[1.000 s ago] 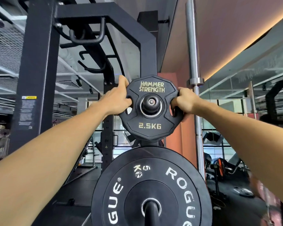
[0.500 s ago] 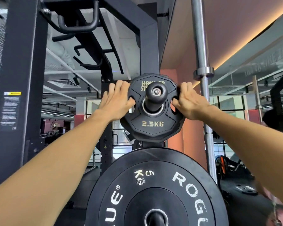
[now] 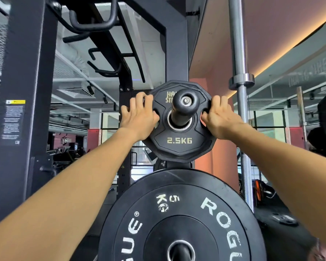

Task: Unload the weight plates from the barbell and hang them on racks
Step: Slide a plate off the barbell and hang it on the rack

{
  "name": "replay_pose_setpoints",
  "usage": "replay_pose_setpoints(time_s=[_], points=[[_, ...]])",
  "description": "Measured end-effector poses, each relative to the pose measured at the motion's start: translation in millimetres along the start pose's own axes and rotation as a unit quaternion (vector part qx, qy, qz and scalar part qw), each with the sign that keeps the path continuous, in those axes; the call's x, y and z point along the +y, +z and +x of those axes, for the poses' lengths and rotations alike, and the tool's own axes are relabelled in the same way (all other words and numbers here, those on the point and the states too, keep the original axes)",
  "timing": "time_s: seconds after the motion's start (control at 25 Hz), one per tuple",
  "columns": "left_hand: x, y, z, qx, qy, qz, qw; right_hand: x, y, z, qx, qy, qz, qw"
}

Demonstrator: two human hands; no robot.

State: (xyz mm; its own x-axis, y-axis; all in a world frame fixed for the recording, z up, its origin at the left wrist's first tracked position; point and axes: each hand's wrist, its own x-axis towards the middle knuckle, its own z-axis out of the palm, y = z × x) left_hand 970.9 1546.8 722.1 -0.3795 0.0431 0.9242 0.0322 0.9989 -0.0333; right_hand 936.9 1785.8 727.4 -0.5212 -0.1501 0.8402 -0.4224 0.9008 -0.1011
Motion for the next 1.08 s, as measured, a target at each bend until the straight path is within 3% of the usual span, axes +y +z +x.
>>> replay_pose_setpoints(time_s=[0.24,0.4,0.52,0.68,0.88,1.08], points=[[15.7,-7.3,-29.2,-0.110,-0.093,-0.067,0.987,-19.5,-0.1,-31.5,-0.025,0.071,0.024,0.997],[-0.7,-17.1,-63.8,-0.214,-0.054,-0.125,0.967,-17.2,1.0,-70.0,-0.099,0.082,0.034,0.991],[-10.6,-22.4,-108.2,-0.280,-0.015,-0.080,0.956,-3.0,6.9,-109.3,-0.191,0.071,0.018,0.979],[-14.8,-17.6,-167.7,-0.350,-0.041,-0.091,0.931,9.6,26.3,-167.0,-0.258,0.095,0.018,0.961],[-27.8,3.1,-212.6,-0.387,-0.145,-0.130,0.901,24.7,37.4,-207.4,-0.286,0.143,-0.014,0.947],[-39.6,23.7,-221.0,-0.358,-0.230,-0.199,0.883,50.5,56.3,-203.7,-0.296,0.222,0.069,0.926]])
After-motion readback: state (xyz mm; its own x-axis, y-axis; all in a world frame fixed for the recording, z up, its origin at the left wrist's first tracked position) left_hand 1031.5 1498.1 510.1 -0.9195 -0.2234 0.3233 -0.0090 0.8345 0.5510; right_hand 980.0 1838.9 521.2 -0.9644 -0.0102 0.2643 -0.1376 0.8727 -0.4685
